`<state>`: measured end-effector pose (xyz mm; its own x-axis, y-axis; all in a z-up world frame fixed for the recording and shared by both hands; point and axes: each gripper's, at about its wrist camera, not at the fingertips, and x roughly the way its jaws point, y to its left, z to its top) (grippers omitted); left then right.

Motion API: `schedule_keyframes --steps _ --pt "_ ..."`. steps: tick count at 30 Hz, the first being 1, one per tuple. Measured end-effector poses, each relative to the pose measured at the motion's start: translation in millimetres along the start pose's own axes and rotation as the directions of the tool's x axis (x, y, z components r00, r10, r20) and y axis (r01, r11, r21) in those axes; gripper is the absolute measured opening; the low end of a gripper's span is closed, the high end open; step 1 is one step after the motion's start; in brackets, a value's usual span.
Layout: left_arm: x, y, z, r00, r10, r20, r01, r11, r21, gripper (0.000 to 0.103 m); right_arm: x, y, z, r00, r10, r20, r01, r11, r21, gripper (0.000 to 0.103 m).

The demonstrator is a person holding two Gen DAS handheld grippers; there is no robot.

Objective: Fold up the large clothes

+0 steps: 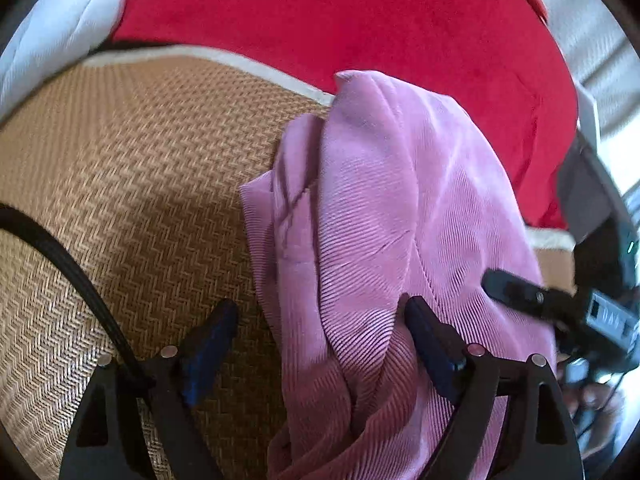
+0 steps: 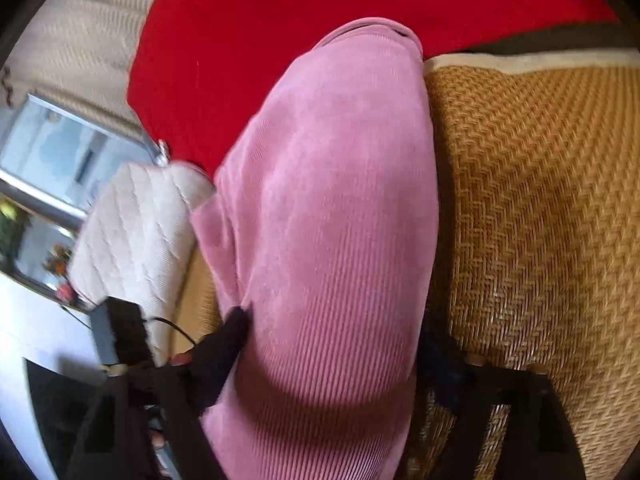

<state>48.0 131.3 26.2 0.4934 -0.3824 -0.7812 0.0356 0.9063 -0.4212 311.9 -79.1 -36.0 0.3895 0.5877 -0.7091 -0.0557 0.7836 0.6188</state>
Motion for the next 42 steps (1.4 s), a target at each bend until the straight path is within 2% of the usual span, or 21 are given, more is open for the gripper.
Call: schedule_keyframes --steps 1,2,3,5,8,12,18,23,26,27,28,29,31,32,33,34,36,38,42 --pt "2 -1 -1 0.999 -0.033 -0.008 0.033 0.999 -0.002 0.068 0 1 2 1.000 -0.012 -0.005 0.012 1.000 -0.003 0.058" --pt "2 -1 0 0.997 -0.071 -0.014 0.070 0.997 -0.027 0.061 0 3 2 1.000 -0.020 -0.008 0.020 1.000 -0.013 0.054" --pt "2 -2 1 0.996 -0.086 -0.017 0.085 0.996 -0.034 0.057 -1 6 3 1.000 -0.029 -0.010 0.029 0.999 -0.033 0.052" --pt "-6 -11 1 0.997 -0.073 0.004 0.073 0.997 0.004 0.046 -6 15 3 0.999 -0.031 -0.009 0.031 0.997 -0.066 0.045" --pt "-20 -24 3 0.997 -0.072 0.037 0.070 0.997 0.046 0.036 -17 30 3 1.000 -0.028 0.010 0.029 0.992 -0.122 0.043" --pt "-36 -49 7 0.988 -0.137 0.073 0.133 0.990 0.055 0.035 -50 44 4 0.998 -0.003 0.063 0.014 0.984 -0.180 0.042" --pt "-59 -123 20 0.974 -0.182 0.134 0.162 0.976 0.147 0.035 -129 35 19 0.989 0.032 0.147 0.000 0.977 -0.212 0.041" --pt "-31 -169 28 0.980 -0.174 0.097 0.154 0.971 0.184 0.035 -162 0 32 0.985 0.040 0.171 -0.008 0.983 -0.184 0.042" --pt "0 -173 28 0.991 -0.127 0.033 0.120 0.978 0.174 0.036 -153 -38 37 0.987 0.059 0.147 -0.040 0.990 -0.132 0.042" --pt "17 -171 24 0.994 -0.106 -0.015 0.107 0.981 0.160 0.036 -141 -56 37 0.991 0.058 0.123 -0.047 0.994 -0.095 0.042" --pt "26 -173 16 0.995 -0.083 -0.061 0.092 0.983 0.157 0.038 -135 -71 38 0.993 0.052 0.107 -0.045 0.997 -0.065 0.042" --pt "43 -170 10 0.995 -0.053 -0.090 0.066 0.985 0.156 0.043 -120 -89 34 0.997 0.033 0.076 -0.030 0.999 -0.032 0.043" --pt "52 -167 5 0.994 -0.076 -0.079 0.088 0.983 0.162 0.048 -94 -118 27 1.000 -0.020 0.024 0.020 1.000 0.015 0.044" --pt "52 -168 5 0.994 -0.075 -0.074 0.087 0.981 0.171 0.048 -92 -131 23 0.999 0.002 0.049 -0.004 0.999 0.044 0.047" --pt "51 -170 5 0.995 -0.070 -0.072 0.082 0.980 0.183 0.048 -93 -137 22 0.997 0.040 0.066 -0.045 0.997 0.067 0.047" --pt "52 -172 5 0.996 -0.059 -0.073 0.072 0.977 0.199 0.049 -94 -138 22 0.996 0.045 0.073 -0.050 0.997 0.063 0.048" --pt "54 -175 10 0.995 -0.060 -0.075 0.074 0.978 0.196 0.052 -94 -130 23 0.997 0.002 0.072 -0.004 1.000 0.023 0.050" --pt "57 -175 20 0.994 -0.070 -0.086 0.083 0.982 0.169 0.055 -100 -138 23 0.997 0.002 0.074 -0.005 0.999 0.036 0.054" --pt "34 -165 19 0.993 -0.091 -0.069 0.101 0.980 0.170 0.054 -107 -125 24 0.993 -0.046 0.110 0.044 0.999 0.019 0.062"
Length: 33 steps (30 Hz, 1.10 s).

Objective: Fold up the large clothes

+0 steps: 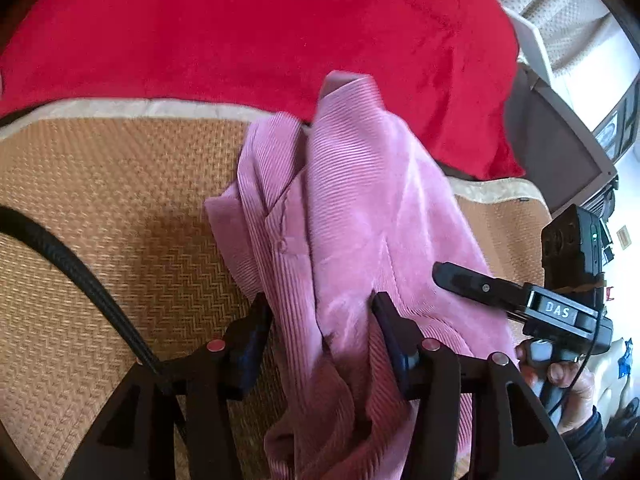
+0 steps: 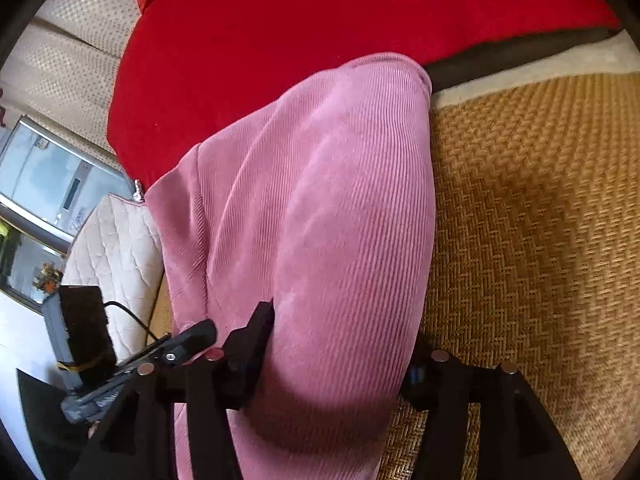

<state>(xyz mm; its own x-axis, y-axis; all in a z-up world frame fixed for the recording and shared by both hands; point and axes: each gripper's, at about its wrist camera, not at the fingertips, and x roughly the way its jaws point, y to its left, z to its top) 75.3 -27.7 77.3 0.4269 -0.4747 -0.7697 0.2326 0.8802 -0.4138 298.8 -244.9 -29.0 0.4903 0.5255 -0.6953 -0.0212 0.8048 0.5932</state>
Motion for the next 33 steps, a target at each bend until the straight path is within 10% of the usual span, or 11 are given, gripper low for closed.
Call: schedule_keyframes --steps 8,11,21,27,33 --pt "-69 7 -30 0.989 -0.029 0.145 0.029 1.000 0.003 0.054 -67 17 -20 0.980 -0.101 0.173 0.111 0.993 -0.048 0.065" --pt "-81 17 -53 0.990 -0.013 0.144 0.015 1.000 -0.013 0.054 -90 43 -40 0.973 -0.026 0.229 0.039 0.998 -0.054 0.066" --pt "-91 61 -127 0.993 0.052 0.103 -0.045 0.997 -0.069 0.054 -70 102 -197 0.987 0.159 -0.019 -0.160 0.976 -0.144 0.073" --pt "-100 49 -136 0.994 0.043 0.103 -0.037 0.998 -0.055 0.057 -36 84 -206 0.981 0.155 -0.113 -0.157 0.988 -0.008 0.073" --pt "-116 24 -146 0.980 0.140 0.144 -0.142 0.990 0.007 0.070 -89 95 -206 0.992 0.091 0.091 -0.081 0.991 -0.108 0.075"
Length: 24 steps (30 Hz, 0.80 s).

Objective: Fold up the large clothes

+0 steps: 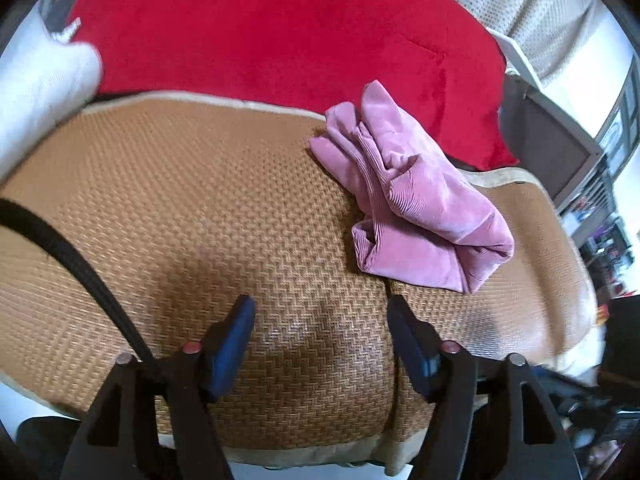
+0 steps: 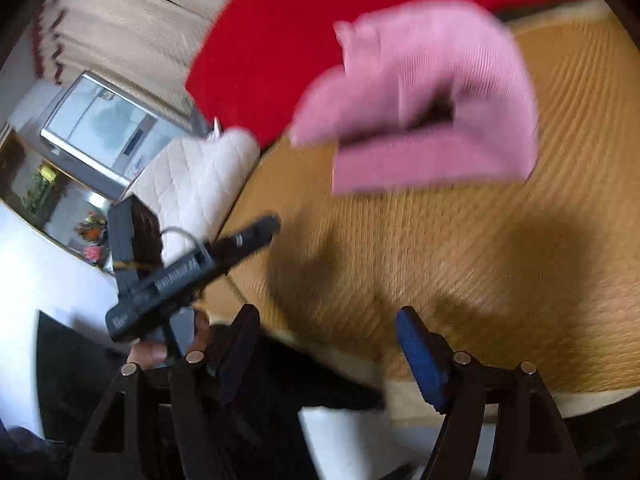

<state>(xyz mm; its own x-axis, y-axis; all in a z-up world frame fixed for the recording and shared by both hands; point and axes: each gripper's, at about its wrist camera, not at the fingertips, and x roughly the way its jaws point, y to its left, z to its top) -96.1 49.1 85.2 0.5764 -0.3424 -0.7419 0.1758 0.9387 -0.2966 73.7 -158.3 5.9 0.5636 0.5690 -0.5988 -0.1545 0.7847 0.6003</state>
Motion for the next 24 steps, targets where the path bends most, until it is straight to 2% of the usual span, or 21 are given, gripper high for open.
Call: schedule_keyframes --steps 4,7,10,12,16,24 --pt "-14 -22 5 0.995 0.094 0.035 -0.095 0.995 0.035 0.080 -29 11 1 0.988 -0.097 0.117 0.100 0.995 -0.020 0.075" --pt "-25 -36 4 0.984 0.153 0.088 -0.158 0.986 0.049 0.081 -50 25 1 0.955 -0.195 0.222 0.215 0.974 -0.070 0.079" --pt "-35 -50 4 0.975 0.187 0.118 -0.197 0.977 0.080 0.081 -66 36 2 0.930 -0.245 0.273 0.280 0.955 -0.097 0.085" --pt "-44 -60 4 0.970 0.199 0.144 -0.213 0.973 0.094 0.083 -66 48 0 0.913 -0.282 0.294 0.331 0.934 -0.132 0.086" --pt "-55 -72 1 0.962 0.211 0.171 -0.231 0.967 0.106 0.086 -67 50 -7 0.889 -0.344 0.304 0.407 0.896 -0.177 0.101" --pt "-55 -75 0 0.947 0.277 0.162 -0.294 0.952 0.089 0.086 -68 44 -4 0.873 -0.379 0.307 0.442 0.880 -0.172 0.101"
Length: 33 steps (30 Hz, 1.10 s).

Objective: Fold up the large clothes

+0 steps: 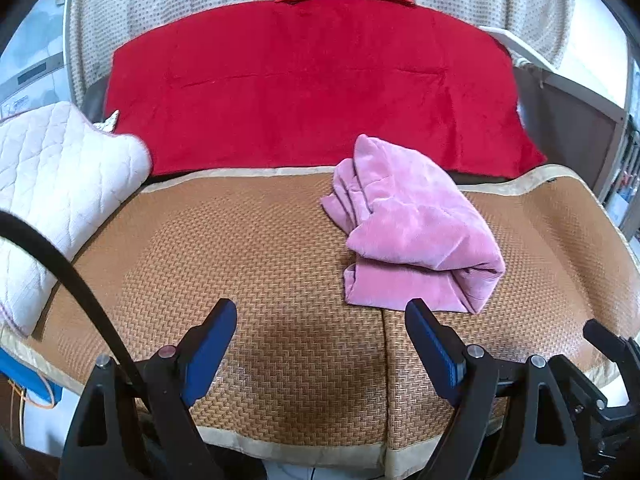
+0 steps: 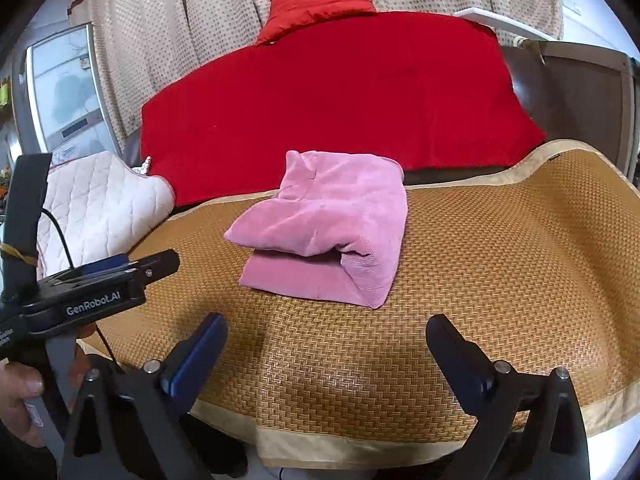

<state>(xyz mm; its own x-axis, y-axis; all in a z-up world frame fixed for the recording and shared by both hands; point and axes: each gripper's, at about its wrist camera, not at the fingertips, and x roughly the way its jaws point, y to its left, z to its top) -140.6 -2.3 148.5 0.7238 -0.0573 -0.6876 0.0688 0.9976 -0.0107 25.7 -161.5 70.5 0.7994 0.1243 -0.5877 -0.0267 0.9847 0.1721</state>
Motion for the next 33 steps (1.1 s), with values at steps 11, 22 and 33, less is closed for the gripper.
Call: schedule_keyframes --steps 11,22,33 --pt "9 4 6 1.000 0.026 -0.011 -0.026 1.000 -0.013 0.086 11 9 9 0.997 -0.053 -0.052 0.049 0.996 -0.075 0.101" --pt "31 19 17 0.999 0.010 -0.035 -0.011 1.000 -0.027 0.087 35 -30 15 0.987 0.105 -0.122 -0.087 0.986 0.140 0.101" --pt "119 -18 77 0.989 -0.070 -0.133 0.075 0.997 0.036 0.087 144 -133 50 0.911 0.388 -0.142 -0.239 0.776 0.583 0.101"
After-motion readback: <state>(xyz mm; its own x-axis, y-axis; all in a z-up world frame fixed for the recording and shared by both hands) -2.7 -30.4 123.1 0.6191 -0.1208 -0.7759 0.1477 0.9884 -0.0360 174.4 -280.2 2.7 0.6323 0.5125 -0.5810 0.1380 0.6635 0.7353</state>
